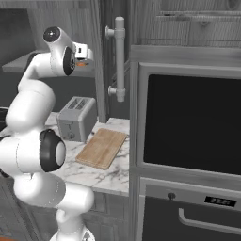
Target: Pick the bread, place it on the cutting board, pick the jam, place it on the counter, and close the cabinet.
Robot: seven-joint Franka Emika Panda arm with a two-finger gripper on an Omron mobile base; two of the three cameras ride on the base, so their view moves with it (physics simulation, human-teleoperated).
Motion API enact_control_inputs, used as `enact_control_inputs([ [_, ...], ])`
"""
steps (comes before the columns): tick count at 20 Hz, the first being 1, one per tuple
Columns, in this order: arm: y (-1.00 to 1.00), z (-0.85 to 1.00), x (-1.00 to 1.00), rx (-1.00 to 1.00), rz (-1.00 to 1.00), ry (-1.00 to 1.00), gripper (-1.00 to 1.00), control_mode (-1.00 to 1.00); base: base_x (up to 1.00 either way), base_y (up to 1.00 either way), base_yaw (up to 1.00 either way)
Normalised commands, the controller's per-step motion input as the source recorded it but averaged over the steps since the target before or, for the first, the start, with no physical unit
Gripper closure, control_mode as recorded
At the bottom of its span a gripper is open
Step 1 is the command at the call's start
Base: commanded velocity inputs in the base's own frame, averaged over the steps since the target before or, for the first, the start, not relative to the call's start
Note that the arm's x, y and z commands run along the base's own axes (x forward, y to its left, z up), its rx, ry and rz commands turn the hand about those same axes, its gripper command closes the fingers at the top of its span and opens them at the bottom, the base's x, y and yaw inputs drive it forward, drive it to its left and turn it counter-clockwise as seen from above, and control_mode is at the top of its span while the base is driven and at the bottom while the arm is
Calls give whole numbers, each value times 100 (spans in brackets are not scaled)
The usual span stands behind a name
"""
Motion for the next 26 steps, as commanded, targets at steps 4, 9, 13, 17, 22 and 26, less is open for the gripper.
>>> enact_control_inputs([
  [4,10,-2,24,0,0,0,-100,-100,0,0,0],
  [9,2,0,30,0,0,0,-100,-100,0,0,0],
  [13,0,0,34,0,0,0,-100,-100,0,0,0],
  [17,0,0,33,0,0,0,-100,-100,0,0,0],
  [22,0,0,8,0,0,3,-100,-100,0,0,0],
  [26,0,0,1,0,0,1,100,-100,0,0,0],
])
